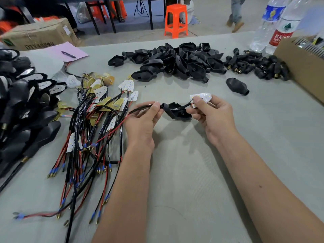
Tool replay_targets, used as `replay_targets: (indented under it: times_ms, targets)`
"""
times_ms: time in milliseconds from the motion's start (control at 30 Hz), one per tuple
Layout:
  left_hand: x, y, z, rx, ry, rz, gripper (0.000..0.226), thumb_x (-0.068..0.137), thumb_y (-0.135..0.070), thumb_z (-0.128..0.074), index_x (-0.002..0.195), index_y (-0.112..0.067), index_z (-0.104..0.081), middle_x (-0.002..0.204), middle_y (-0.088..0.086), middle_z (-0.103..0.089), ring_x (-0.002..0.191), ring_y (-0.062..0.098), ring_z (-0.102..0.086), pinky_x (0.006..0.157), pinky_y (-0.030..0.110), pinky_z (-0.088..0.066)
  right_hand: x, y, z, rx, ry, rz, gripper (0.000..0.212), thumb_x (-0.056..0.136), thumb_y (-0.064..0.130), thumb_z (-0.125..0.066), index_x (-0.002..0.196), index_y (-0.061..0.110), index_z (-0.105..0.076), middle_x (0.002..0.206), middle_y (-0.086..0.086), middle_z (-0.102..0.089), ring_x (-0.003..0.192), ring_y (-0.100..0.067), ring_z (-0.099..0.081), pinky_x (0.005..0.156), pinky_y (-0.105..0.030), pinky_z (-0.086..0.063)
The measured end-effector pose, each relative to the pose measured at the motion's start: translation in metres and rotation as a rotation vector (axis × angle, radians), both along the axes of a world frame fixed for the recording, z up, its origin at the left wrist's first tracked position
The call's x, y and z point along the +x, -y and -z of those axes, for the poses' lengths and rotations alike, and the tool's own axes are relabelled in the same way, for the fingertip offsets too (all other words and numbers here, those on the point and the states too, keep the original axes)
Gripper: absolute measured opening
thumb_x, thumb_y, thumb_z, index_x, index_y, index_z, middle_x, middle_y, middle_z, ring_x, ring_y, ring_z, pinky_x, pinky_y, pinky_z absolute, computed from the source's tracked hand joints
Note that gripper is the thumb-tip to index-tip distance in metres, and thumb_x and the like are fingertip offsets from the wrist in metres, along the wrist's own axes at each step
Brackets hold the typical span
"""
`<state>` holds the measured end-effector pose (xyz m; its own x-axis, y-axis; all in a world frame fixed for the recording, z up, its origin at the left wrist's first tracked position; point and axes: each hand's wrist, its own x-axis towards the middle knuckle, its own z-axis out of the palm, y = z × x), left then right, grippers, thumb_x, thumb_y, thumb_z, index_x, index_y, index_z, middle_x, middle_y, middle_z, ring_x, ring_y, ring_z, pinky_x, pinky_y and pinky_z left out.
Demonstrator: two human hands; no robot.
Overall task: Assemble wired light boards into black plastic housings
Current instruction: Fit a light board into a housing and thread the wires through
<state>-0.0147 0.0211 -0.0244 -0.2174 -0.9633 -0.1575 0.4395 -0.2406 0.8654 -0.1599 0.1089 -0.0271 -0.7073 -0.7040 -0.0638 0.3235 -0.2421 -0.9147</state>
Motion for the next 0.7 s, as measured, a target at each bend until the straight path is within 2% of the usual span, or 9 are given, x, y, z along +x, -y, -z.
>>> replay_targets:
  times_ms: [67, 167, 233, 300, 400, 467, 567, 633, 700]
  targets:
    - [-0.002, -0.001, 0.0, 0.001, 0.013, -0.005, 0.013, 0.088, 0.007, -0.073, 0.1, 0.005, -0.067, 0.074, 0.006, -0.065, 0.07, 0.015, -0.066, 0.07, 0.02, -0.057, 0.001, 0.0, 0.0, 0.002, -0.005, -0.011, 0.003, 0.094, 0.005, -0.073, 0.091, 0.005, -0.073, 0.073, -0.007, -0.073, 0.068, -0.02, -0.075, 0.053, -0.017, -0.052]
    - [-0.006, -0.004, 0.004, -0.098, 0.181, 0.038, 0.02, 0.087, 0.001, -0.077, 0.103, -0.001, -0.065, 0.063, -0.001, -0.064, 0.064, 0.017, -0.058, 0.07, 0.025, -0.055, 0.003, 0.001, 0.001, 0.004, -0.018, 0.007, 0.006, 0.092, 0.005, -0.075, 0.095, 0.004, -0.07, 0.074, -0.009, -0.074, 0.07, -0.023, -0.077, 0.053, -0.018, -0.053]
    - [-0.007, -0.007, 0.005, -0.148, 0.279, 0.102, 0.021, 0.086, -0.006, -0.08, 0.103, -0.005, -0.068, 0.072, 0.006, -0.071, 0.068, 0.019, -0.063, 0.076, 0.032, -0.057, 0.004, 0.002, 0.002, 0.007, -0.058, 0.023, 0.015, 0.091, 0.004, -0.075, 0.101, 0.007, -0.063, 0.076, -0.009, -0.075, 0.068, -0.026, -0.077, 0.051, -0.021, -0.054]
    - [-0.007, -0.007, 0.005, -0.167, 0.316, 0.15, 0.011, 0.086, -0.007, -0.08, 0.094, -0.006, -0.072, 0.079, 0.01, -0.074, 0.073, 0.018, -0.07, 0.084, 0.038, -0.06, 0.006, 0.003, 0.003, 0.035, -0.145, 0.012, 0.02, 0.091, 0.004, -0.075, 0.103, 0.012, -0.06, 0.077, -0.01, -0.076, 0.065, -0.027, -0.076, 0.049, -0.024, -0.053]
    - [-0.005, -0.006, 0.004, -0.132, 0.296, 0.14, 0.005, 0.087, -0.002, -0.077, 0.084, -0.003, -0.073, 0.072, 0.005, -0.075, 0.069, 0.017, -0.073, 0.079, 0.031, -0.062, 0.009, 0.006, 0.008, 0.082, -0.256, 0.018, 0.013, 0.092, 0.007, -0.073, 0.098, 0.012, -0.064, 0.071, -0.01, -0.075, 0.056, -0.023, -0.071, 0.043, -0.025, -0.048]
    - [-0.005, -0.006, 0.002, -0.09, 0.225, 0.093, 0.006, 0.087, 0.003, -0.076, 0.087, 0.0, -0.07, 0.074, 0.008, -0.074, 0.067, 0.018, -0.072, 0.073, 0.025, -0.061, 0.008, 0.008, 0.01, 0.107, -0.276, 0.043, 0.004, 0.094, 0.008, -0.071, 0.098, 0.009, -0.068, 0.071, -0.01, -0.074, 0.056, -0.022, -0.069, 0.043, -0.025, -0.047]
    - [-0.004, -0.004, -0.001, -0.038, 0.13, 0.007, 0.014, 0.086, 0.004, -0.076, 0.094, -0.001, -0.066, 0.084, 0.014, -0.072, 0.076, 0.027, -0.073, 0.07, 0.022, -0.059, 0.006, 0.009, 0.011, 0.131, -0.285, 0.058, 0.007, 0.095, 0.009, -0.07, 0.096, 0.005, -0.074, 0.07, -0.004, -0.073, 0.056, -0.016, -0.066, 0.046, -0.022, -0.049]
    - [-0.004, -0.005, 0.0, -0.061, 0.131, 0.022, 0.018, 0.085, 0.002, -0.078, 0.098, -0.003, -0.066, 0.095, 0.019, -0.074, 0.091, 0.033, -0.075, 0.079, 0.029, -0.061, 0.006, 0.009, 0.012, 0.134, -0.295, 0.042, 0.006, 0.095, 0.009, -0.07, 0.094, 0.006, -0.075, 0.066, -0.004, -0.071, 0.052, -0.015, -0.062, 0.045, -0.022, -0.048]
    - [-0.006, -0.008, 0.001, -0.124, 0.154, 0.085, 0.021, 0.084, 0.001, -0.079, 0.102, -0.004, -0.068, 0.1, 0.018, -0.076, 0.098, 0.03, -0.075, 0.093, 0.037, -0.059, 0.006, 0.008, 0.012, 0.127, -0.308, 0.031, 0.005, 0.094, 0.01, -0.072, 0.091, 0.008, -0.075, 0.068, -0.008, -0.072, 0.05, -0.016, -0.06, 0.043, -0.024, -0.047]
